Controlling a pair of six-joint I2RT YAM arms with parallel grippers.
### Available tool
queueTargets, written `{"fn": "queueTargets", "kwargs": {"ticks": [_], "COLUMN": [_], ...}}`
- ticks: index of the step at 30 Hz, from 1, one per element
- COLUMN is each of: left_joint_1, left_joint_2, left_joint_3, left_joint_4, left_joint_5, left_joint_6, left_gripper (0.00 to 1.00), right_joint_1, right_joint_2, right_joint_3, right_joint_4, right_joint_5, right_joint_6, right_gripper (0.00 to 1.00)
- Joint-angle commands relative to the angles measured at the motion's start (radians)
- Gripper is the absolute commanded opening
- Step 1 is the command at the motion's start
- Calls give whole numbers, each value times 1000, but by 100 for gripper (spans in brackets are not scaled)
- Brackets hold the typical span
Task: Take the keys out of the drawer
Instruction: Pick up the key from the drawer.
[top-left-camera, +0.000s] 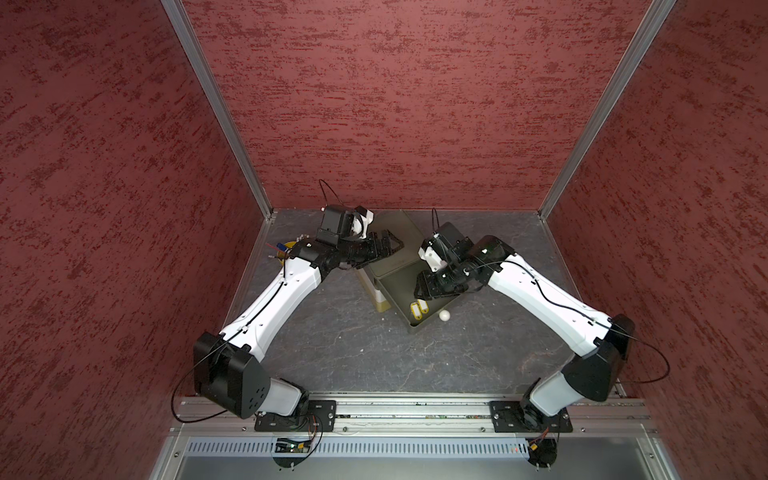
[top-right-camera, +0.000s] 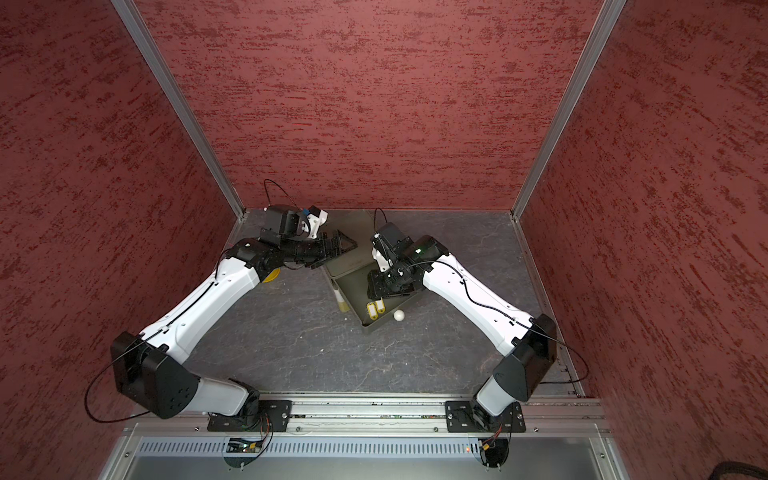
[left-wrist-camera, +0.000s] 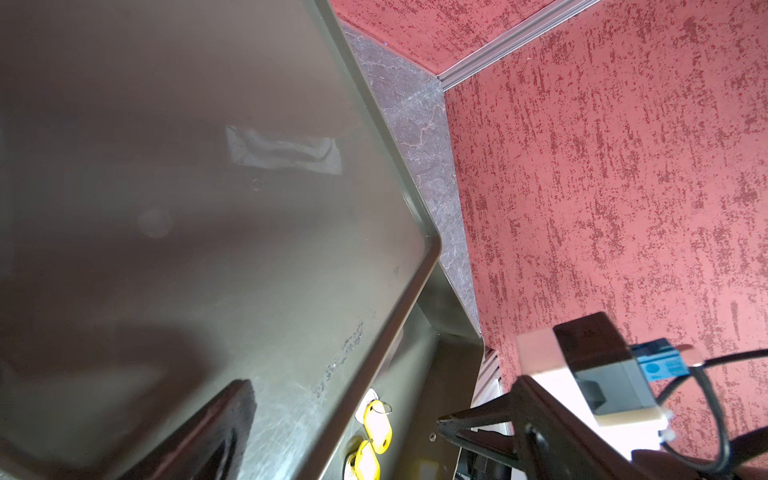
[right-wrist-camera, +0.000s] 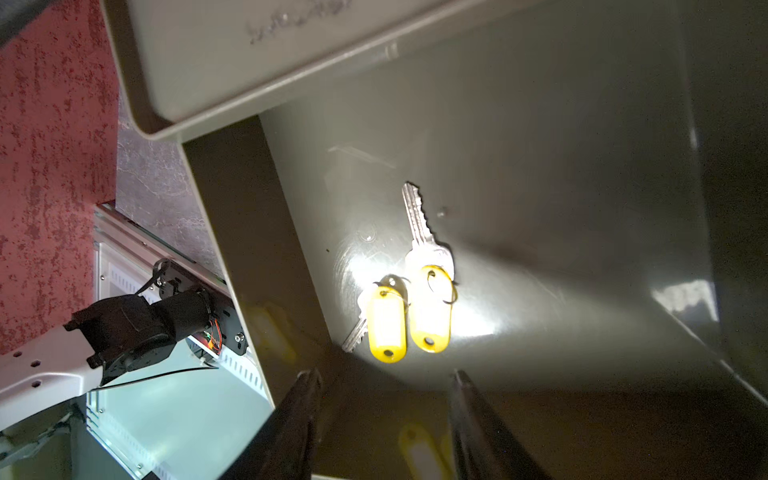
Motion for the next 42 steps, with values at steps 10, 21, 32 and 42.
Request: {"fn": "queueTargets", "kwargs": {"ticks": [10, 21, 32, 42], "left_joint_1": [-2, -2, 2, 21], "left_joint_2": [11, 17, 15, 18], "left_joint_3": [1, -6, -23, -21], "left_joint_4": [1, 0, 2, 0], "left_joint_5": [4, 7, 11, 28], "left_joint_6": [-11, -9, -6, 3], "left_gripper": [100, 100, 100, 100], "right_joint_1": [-30, -77, -89, -89], "right_joint_2": [75, 76, 110, 132], "right_joint_3": [-2, -54, -63, -69], "right_joint_4": [19, 40, 73, 99], "right_joint_5": [-55, -53, -74, -93], "right_joint_6": [-101, -105, -104, -89], "right_gripper": [51, 47, 42, 37]}}
